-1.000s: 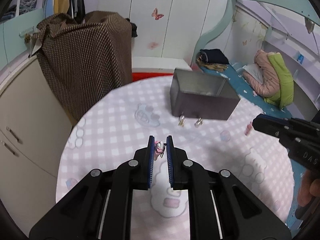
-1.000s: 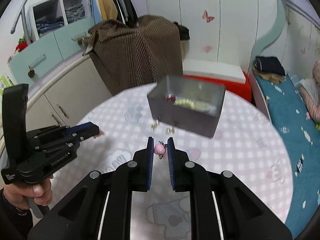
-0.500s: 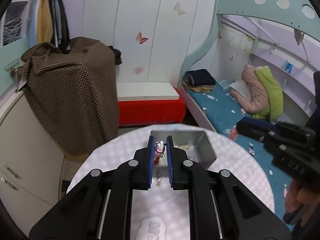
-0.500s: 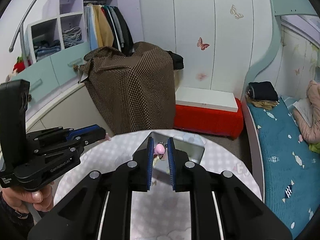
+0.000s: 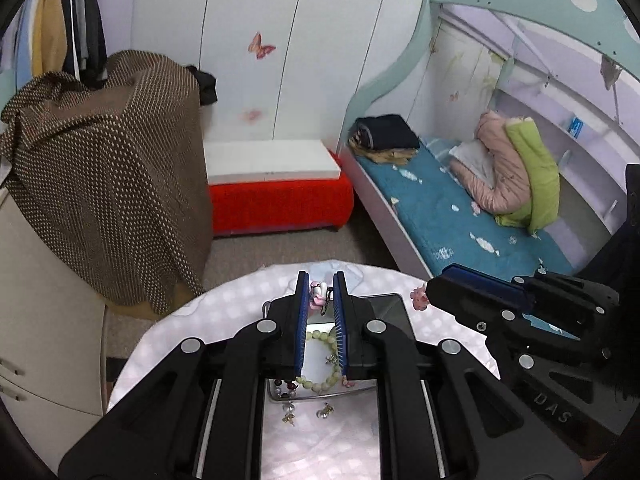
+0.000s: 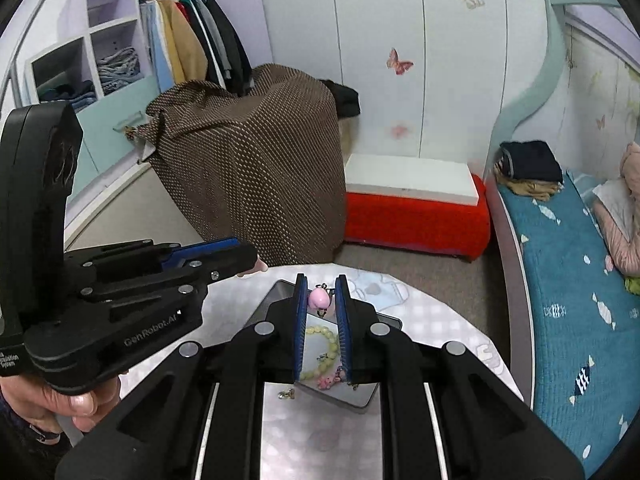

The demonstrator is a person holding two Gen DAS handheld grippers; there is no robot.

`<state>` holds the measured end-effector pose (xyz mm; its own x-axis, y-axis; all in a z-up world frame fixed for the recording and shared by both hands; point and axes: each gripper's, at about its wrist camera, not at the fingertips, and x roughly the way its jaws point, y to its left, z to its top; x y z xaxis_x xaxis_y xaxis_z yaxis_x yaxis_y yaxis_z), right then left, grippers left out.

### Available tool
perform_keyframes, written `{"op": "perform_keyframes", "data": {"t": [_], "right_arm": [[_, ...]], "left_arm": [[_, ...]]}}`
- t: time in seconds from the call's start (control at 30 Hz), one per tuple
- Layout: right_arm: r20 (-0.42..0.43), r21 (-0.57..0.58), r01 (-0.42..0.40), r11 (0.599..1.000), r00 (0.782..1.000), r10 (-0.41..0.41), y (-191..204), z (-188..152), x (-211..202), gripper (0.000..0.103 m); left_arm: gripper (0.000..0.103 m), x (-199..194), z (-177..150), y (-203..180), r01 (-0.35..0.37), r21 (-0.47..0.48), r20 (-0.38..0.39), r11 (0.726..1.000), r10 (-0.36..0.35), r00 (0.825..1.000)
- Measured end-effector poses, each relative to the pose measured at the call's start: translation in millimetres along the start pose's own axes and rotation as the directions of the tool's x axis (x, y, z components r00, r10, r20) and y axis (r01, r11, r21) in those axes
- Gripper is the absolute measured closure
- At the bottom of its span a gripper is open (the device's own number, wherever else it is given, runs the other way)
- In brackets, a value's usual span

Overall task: Organize jewelry
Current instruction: 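Carry both pink charms over the grey tin and open both tools, then lift both open tools away from the grey tin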

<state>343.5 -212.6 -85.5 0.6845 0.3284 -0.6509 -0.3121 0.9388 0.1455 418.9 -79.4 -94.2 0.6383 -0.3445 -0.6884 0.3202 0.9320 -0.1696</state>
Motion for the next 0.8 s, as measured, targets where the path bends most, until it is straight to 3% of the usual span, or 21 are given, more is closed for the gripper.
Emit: {"op": "perform_keyframes", "data": {"t": [0.23,0.3,0.33,0.37,0.43,0.47,0.5,0.57,0.8], "right_arm": [[-0.054,0.035,-0.003,0.999,0.999,0.005,-7,-4,20,0.089],[-0.064,0.05,0.002,0.999,0.998,0.002,-10,-5,22,0.088],[-0.069,0.056,0.001,0.998,0.998,0.003,-11,-6,22,0.085],[-0.075,0.061,0.001,0.998,0.997,0.004,-13,-7,23,0.076],[-0.072,0.074,0.018,0.997,0.997,-0.013,-17,-7,23,0.062],[-0.07,0.08,0.02,0.997,0.997,-0.014,-18,-8,23,0.05],[-0.066,0.089,0.026,0.996,0.998,-0.02,-21,-8,21,0.03],[-0.043,0.106,0.039,0.994,0.998,-0.035,-24,-9,17,0.009],[-0.017,0.168,0.058,0.984,0.998,-0.056,-31,-14,9,0.008]], "left_arm": [[0.087,28,-4,3,-0.012,-0.005,-0.06,1.0,0.012,0.998],[0.066,30,-4,5,-0.02,-0.01,-0.06,1.0,0.019,0.998],[0.047,30,-5,6,-0.03,-0.017,-0.056,0.999,0.029,0.998],[0.036,29,-6,9,-0.053,-0.028,-0.048,0.998,0.052,0.998],[0.027,26,-7,13,-0.081,-0.04,-0.038,0.996,0.08,0.996],[0.021,24,-7,15,-0.088,-0.046,-0.034,0.995,0.087,0.996],[0.018,21,-8,19,-0.1,-0.058,-0.025,0.993,0.099,0.995],[0.01,12,-10,26,-0.11,-0.077,0.002,0.991,0.11,0.994],[0.006,-20,-19,23,-0.165,-0.056,0.075,0.985,0.169,0.983]]}}
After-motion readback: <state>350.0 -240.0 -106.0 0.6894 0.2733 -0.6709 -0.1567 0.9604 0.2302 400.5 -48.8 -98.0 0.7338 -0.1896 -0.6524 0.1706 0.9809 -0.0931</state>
